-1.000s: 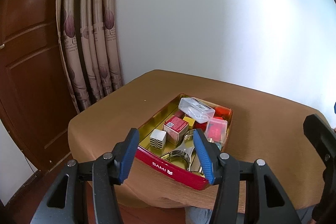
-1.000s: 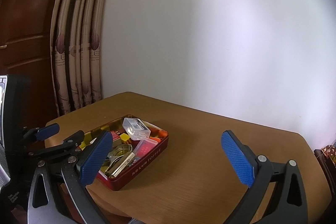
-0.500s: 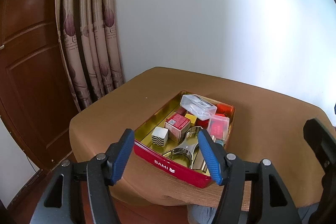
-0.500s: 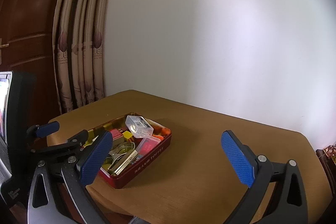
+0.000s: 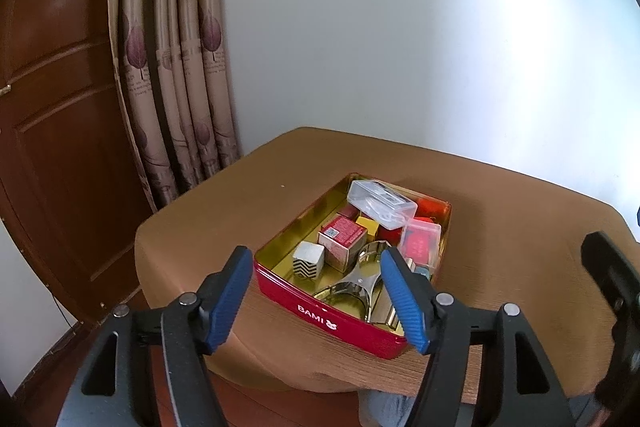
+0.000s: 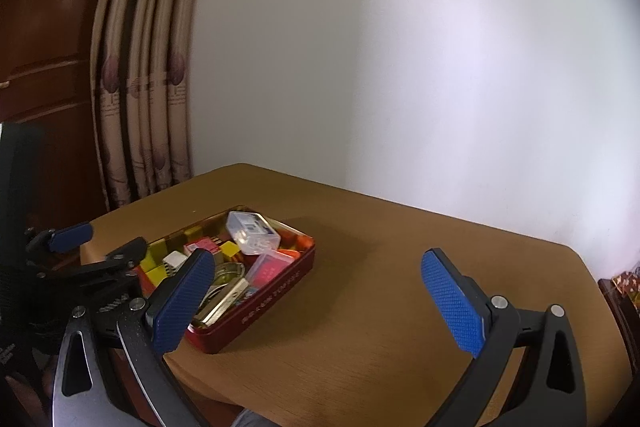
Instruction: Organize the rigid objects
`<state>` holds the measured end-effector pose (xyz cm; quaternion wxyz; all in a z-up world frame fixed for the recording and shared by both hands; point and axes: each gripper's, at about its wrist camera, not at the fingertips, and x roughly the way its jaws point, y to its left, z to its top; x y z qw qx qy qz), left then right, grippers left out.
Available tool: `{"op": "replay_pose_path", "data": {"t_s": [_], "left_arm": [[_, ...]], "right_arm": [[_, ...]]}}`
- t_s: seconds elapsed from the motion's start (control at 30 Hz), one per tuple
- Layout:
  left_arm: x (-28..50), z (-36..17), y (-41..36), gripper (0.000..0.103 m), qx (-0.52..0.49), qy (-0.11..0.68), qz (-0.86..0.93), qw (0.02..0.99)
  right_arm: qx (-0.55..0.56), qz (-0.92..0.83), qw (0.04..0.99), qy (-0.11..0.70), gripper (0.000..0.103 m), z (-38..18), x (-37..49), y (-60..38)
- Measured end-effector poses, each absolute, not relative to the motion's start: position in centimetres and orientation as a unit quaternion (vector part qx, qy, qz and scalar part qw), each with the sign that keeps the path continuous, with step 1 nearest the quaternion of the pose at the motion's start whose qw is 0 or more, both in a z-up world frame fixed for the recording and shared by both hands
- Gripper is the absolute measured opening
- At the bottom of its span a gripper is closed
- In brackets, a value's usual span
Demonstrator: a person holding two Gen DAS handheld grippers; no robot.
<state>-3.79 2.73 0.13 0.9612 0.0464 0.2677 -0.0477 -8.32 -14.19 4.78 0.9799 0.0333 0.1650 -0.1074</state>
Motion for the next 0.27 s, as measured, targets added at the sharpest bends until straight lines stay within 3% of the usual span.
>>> {"op": "replay_pose_path", "data": {"t_s": [0.27], "left_arm": [[-3.8,0.0,2.5,0.068,0.054,0.27,-0.046,0.96]], "right_arm": [[0.051,-0.111,0.976,0.179,0.102,4.0,-8.2,-15.6]]}}
